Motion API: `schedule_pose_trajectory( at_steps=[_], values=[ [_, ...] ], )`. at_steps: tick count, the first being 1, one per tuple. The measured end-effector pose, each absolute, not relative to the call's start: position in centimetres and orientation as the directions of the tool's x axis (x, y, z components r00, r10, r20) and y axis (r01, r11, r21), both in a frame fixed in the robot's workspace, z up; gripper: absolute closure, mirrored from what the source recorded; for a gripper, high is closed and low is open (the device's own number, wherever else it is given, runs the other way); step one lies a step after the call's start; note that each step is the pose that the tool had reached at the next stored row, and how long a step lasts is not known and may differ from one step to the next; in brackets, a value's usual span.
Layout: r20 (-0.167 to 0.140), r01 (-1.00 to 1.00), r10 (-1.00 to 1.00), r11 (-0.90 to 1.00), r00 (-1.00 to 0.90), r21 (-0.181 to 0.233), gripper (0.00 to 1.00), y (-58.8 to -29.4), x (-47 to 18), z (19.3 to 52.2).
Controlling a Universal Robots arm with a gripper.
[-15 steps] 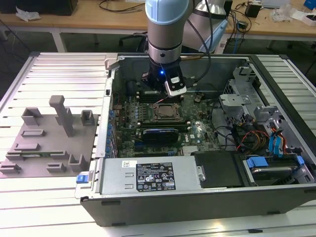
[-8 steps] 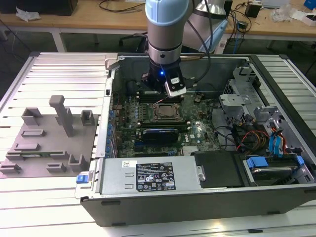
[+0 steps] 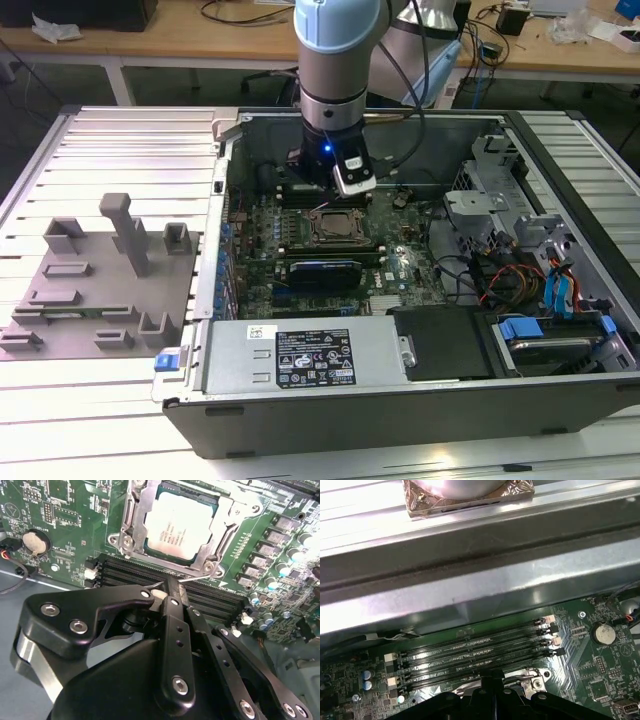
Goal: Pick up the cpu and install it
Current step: 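Install the first cpu locking lever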
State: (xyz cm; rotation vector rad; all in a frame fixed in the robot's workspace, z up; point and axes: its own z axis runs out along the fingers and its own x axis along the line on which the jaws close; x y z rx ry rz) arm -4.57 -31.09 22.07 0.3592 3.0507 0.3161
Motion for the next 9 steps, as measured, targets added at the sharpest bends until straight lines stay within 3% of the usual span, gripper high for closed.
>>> schedule_pose_trajectory(
  at_steps=[9],
  values=[
    [-0.031,0.224,0.235,0.954,-0.972,0.201,0.89,-30.3,-4.57,21.97]
  ],
)
